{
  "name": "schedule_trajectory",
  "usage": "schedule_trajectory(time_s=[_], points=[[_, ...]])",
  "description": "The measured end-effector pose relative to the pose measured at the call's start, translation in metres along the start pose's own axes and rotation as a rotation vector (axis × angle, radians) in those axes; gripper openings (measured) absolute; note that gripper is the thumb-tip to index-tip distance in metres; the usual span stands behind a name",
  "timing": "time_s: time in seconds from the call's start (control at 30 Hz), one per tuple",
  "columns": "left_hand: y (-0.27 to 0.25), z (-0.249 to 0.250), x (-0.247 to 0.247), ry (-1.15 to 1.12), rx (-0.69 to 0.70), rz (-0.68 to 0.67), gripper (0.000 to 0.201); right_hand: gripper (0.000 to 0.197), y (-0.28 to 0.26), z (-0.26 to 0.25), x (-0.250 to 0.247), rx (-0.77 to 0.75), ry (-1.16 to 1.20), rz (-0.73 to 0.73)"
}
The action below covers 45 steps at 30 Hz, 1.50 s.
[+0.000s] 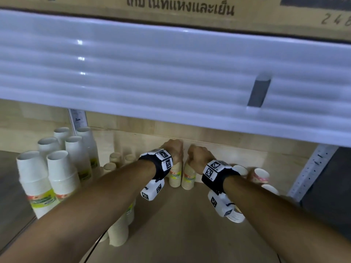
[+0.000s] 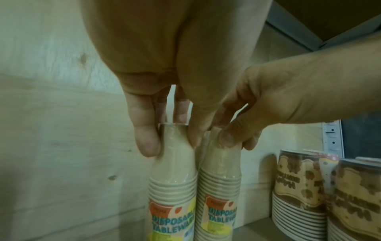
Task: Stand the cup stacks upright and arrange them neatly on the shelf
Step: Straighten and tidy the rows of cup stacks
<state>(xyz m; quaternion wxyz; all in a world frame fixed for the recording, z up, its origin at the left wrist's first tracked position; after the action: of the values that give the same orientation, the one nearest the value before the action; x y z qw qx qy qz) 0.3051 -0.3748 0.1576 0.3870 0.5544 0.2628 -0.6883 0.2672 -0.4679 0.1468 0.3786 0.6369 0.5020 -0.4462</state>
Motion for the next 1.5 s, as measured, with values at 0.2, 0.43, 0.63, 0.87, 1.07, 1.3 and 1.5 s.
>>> schedule_trajectory(time_s=[0.2,0.43,0.63,0.87,1.07,1.3,1.5], points=[[-0.001,-0.001,0.002,-0.023,0.012,0.014,0.012,0.010,-0.001,-0.001,-0.005,-0.009,0.076,0.043],[-0.016,0.005,-0.009,-0.097,0.030,-0.009,0.022,0.034,-0.004,0.005,-0.014,0.057,0.098,0.059],[-0.051,0.001,-0.042,-0.040,-0.006,-0.074,0.046,0.050,-0.023,-0.022,-0.034,-0.010,0.039,0.050],[-0.111,-0.014,-0.083,0.023,-0.065,-0.124,0.051,0.036,-0.053,-0.080,-0.042,-0.121,0.021,0.007],[-0.159,-0.044,-0.105,0.070,-0.125,-0.138,0.028,0.021,-0.085,-0.135,-0.029,-0.222,0.057,-0.096],[-0.205,-0.084,-0.091,0.242,-0.211,-0.229,0.019,0.011,-0.121,-0.186,0.001,-0.355,0.063,-0.198],[-0.233,-0.086,-0.078,0.145,-0.201,-0.197,0.026,0.025,-0.152,-0.209,0.021,-0.443,0.019,-0.248]])
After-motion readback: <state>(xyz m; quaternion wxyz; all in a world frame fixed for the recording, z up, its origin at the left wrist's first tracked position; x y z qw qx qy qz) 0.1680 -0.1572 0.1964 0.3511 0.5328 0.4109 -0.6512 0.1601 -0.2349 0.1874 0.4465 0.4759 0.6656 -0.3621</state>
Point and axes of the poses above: each hand's wrist, its own y-axis towards the middle knuckle, its own x-axis out of the palm, z = x × y, the point moved 10 cm from there along y, towards the middle knuckle, and after that the axes turned 10 degrees about x, right-handed, at the moved point
